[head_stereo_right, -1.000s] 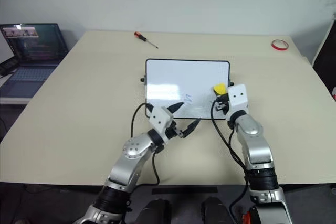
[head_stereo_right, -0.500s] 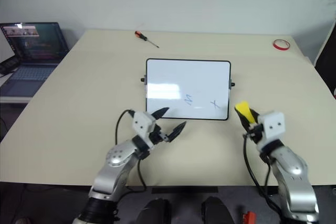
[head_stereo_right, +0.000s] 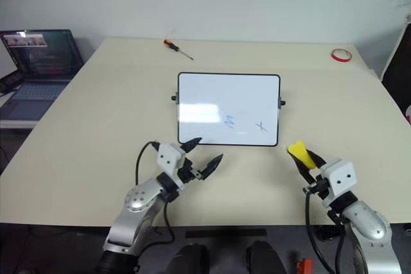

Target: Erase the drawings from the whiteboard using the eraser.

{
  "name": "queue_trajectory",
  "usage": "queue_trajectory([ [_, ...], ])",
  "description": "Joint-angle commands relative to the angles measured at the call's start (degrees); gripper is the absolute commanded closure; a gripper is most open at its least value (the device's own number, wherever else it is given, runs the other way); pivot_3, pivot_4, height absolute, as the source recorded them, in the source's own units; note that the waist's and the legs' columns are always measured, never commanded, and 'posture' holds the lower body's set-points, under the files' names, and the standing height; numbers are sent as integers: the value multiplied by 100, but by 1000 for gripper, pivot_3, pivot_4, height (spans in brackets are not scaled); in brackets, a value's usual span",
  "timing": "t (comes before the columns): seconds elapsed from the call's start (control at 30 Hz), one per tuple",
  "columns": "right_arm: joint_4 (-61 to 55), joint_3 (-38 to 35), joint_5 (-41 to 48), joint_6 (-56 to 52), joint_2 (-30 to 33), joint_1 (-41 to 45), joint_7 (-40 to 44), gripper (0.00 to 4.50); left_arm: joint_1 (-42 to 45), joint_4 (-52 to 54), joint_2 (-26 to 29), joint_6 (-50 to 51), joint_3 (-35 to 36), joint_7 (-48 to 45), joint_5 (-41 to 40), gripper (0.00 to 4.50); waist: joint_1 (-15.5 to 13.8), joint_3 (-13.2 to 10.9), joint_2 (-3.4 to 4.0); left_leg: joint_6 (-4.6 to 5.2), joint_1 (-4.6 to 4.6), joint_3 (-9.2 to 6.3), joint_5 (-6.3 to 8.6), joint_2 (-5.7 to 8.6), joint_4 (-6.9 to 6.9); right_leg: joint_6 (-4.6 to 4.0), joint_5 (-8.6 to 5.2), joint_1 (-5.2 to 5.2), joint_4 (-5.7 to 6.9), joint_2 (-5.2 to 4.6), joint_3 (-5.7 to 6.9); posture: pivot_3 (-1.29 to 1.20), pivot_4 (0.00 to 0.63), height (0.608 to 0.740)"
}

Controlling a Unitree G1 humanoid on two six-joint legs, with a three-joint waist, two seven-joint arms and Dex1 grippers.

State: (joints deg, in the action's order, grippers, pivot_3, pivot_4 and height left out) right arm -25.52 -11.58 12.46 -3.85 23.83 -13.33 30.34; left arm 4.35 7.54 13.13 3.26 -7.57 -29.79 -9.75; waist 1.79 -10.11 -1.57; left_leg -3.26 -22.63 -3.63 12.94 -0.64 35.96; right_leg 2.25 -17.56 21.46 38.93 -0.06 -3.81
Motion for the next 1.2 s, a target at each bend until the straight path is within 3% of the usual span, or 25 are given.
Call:
queue_trajectory([
  [0.03, -25, 55, -20, 43, 14, 303, -102, 3399, 76, 197, 33, -206, -37, -21, 80, 0, -2, 0, 0, 0, -1, 0, 0, 0, 0, 0, 0, 1, 0, 0, -1, 0, 150, 740],
  [0.37, 1139, 1225, -558, 41, -655, 2118, -521, 3399, 356, -123, 8, -424, -67, -91, 164, 0, -1, -1, -1, 0, -2, -1, 0, 2, -1, -8, 5, 2, 1, 0, 1, 0, 150, 740],
  [0.63, 2120, 1811, -1499, -84, -513, 2912, -700, 3399, 340, -59, -16, -397, -85, -56, 187, 0, -3, -1, 0, 0, -6, -4, 0, 5, 0, -27, 16, 4, 1, -5, 7, 0, 150, 740],
  [0.97, 2949, 1797, -2109, -81, -373, 3311, -1186, 3399, 301, 33, -61, -334, -142, 21, 220, 0, 0, -1, 0, 0, -1, -2, 0, 4, 3, -26, 18, 1, 5, -6, 7, 0, 150, 740],
  [1.2, 2570, 1863, -2173, -327, -11, 2757, -948, 3399, 306, 105, -69, -250, -170, 47, 199, 0, -35, 1, -3, 0, -1, -10, 0, 7, 6, -25, 18, -6, 3, -7, 10, 0, 150, 740],
])
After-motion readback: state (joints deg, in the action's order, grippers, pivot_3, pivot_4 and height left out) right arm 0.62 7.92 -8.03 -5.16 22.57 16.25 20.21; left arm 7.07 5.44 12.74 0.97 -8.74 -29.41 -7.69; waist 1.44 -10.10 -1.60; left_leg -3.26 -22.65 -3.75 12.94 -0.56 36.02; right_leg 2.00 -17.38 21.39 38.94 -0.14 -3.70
